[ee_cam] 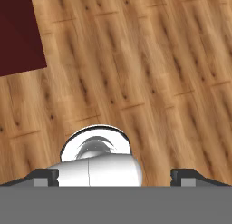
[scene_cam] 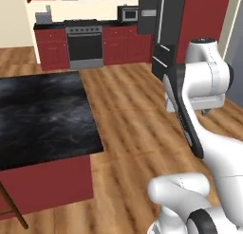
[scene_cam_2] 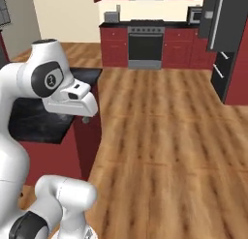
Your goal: There is a bowl on the dining counter. Grab a lemon wedge from the fridge and place it in the bowl. Then get the liquor bottle and glass cup from the cabinet and place them next to the bowl.
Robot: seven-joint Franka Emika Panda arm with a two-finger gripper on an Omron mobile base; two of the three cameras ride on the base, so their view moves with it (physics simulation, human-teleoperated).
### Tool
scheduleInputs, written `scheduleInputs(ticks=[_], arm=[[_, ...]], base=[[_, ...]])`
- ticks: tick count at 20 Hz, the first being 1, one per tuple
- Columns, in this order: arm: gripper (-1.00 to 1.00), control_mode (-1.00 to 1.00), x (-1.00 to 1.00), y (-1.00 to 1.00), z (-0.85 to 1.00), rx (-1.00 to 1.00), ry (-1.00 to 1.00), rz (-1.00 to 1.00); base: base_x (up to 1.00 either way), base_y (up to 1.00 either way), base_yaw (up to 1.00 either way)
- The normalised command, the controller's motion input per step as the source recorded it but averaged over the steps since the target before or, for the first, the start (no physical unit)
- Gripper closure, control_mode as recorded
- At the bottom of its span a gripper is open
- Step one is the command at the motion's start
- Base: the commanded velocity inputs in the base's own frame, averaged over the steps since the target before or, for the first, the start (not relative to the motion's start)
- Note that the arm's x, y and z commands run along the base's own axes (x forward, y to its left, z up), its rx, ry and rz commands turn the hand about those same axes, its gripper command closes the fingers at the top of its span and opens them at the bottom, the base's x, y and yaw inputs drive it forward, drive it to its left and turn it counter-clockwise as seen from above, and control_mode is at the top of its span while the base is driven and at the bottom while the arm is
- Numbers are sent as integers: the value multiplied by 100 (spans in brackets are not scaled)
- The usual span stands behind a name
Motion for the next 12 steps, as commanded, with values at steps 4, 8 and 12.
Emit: scheduleInputs(ticks=[4, 8, 12], arm=[[-100, 100, 0, 0, 0, 0, 0, 0], [-100, 100, 0, 0, 0, 0, 0, 0], [-100, 100, 0, 0, 0, 0, 0, 0]], base=[[100, -99, 25], [100, -82, 26], [100, -71, 23]])
